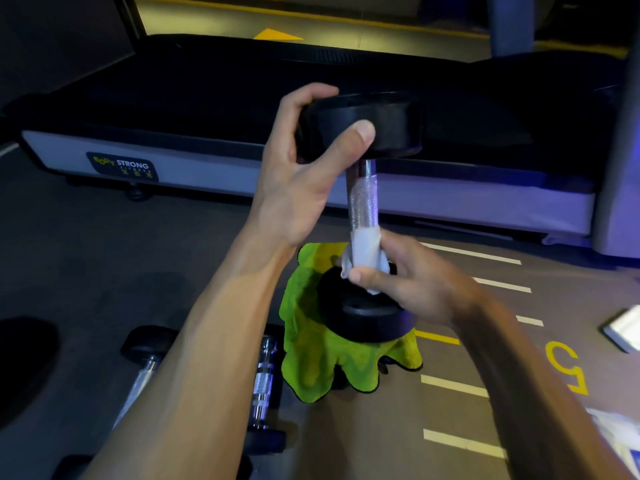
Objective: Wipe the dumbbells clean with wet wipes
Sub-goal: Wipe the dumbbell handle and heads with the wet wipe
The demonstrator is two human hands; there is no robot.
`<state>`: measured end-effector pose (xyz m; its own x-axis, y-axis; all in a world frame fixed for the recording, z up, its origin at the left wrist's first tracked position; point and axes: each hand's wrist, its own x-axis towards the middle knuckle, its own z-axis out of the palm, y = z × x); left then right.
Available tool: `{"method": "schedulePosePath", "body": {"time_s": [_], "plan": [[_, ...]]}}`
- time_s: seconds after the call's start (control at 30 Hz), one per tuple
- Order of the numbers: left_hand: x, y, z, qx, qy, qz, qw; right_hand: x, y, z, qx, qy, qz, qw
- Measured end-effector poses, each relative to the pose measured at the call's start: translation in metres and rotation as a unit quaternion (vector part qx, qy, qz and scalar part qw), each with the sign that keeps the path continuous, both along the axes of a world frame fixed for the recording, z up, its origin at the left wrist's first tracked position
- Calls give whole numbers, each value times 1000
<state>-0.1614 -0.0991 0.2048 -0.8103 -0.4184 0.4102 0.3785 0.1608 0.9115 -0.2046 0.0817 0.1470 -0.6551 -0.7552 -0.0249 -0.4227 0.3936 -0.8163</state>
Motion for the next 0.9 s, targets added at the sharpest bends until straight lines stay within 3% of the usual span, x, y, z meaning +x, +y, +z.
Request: {"method": "schedulePosePath", "body": {"time_s": [0.13,0.27,0.47,0.6,0.67,0.73,0.87,0.9], "plan": [[3,5,1,-10,2,-23,1000,-6,5,3,-34,-92,71,993],[6,7,3,-3,10,-62,998,-13,15,3,-41,-115,108,987],[6,11,4,-4,25,-71,997,-15,28,-7,-70,-194,59,977],[3,9,2,4,26,-54,998,4,25,-20,-84,-126,-71,986],[0,7,1,-1,28,-43,999,22,20,-16,-15,-4,-110,994],[-1,5,0,2,28,-42,999,42,15,-4,50,78,-99,991],[-1,1,-2,16,21,-51,998,69,19,20,140,107,-75,981],[-1,1,-1,18,21,-49,998,76,21,21,170,153,-75,971]]}}
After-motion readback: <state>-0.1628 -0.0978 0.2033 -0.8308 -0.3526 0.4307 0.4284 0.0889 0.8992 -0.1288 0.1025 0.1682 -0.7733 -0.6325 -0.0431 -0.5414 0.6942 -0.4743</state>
